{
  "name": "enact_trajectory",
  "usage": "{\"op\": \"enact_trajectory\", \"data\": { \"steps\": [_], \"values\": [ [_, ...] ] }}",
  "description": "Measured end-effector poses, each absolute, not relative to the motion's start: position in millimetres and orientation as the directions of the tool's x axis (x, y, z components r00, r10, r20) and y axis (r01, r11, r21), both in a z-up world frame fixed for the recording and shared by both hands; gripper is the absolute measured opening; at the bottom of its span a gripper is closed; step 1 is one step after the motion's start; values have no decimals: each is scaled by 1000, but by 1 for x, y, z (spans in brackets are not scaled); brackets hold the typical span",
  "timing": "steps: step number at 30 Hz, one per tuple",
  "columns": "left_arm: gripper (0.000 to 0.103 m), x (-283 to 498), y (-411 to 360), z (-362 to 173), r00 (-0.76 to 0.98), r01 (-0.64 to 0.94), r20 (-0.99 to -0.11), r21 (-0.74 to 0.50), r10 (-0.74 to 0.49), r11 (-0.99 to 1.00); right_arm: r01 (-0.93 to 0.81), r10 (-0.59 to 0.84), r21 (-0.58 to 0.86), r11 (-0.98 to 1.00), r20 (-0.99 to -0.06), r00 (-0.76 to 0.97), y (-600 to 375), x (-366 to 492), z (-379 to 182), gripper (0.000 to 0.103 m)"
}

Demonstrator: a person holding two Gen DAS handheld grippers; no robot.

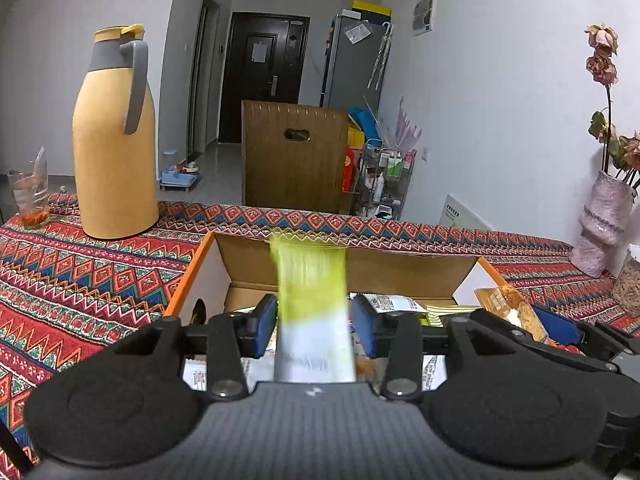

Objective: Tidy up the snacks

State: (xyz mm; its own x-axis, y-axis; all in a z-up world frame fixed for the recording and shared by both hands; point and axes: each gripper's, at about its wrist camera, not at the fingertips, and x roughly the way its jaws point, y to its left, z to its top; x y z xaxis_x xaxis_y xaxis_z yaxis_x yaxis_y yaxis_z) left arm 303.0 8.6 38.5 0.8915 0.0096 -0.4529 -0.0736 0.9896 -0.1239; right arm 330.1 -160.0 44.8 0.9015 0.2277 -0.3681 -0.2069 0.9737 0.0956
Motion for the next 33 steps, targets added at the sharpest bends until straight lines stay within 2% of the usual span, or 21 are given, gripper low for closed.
{"op": "enact_trajectory", "data": {
  "steps": [1,2,3,4,7,18,33],
  "values": [
    [67,303,10,39,893,-77,-450,-130,11,989,-203,226,100,974,-370,901,-161,330,45,62],
    [78,301,12,40,895,-89,-445,-135,20,987,-198,225,109,974,-371,901,-163,330,45,67],
    [94,299,14,41,898,-104,-439,-135,34,985,-192,223,119,974,-369,902,-166,330,44,81],
    [101,297,15,42,901,-119,-430,-132,52,984,-184,218,125,975,-368,904,-168,330,44,93],
    [103,297,18,42,900,-132,-433,-146,57,980,-167,209,143,975,-366,907,-173,331,44,103],
    [103,301,21,40,893,-140,-446,-145,61,979,-159,204,150,976,-367,907,-176,329,44,103],
    [103,254,15,70,915,-141,-394,-97,92,985,-165,198,123,979,-332,922,-183,284,70,103]
  ]
}}
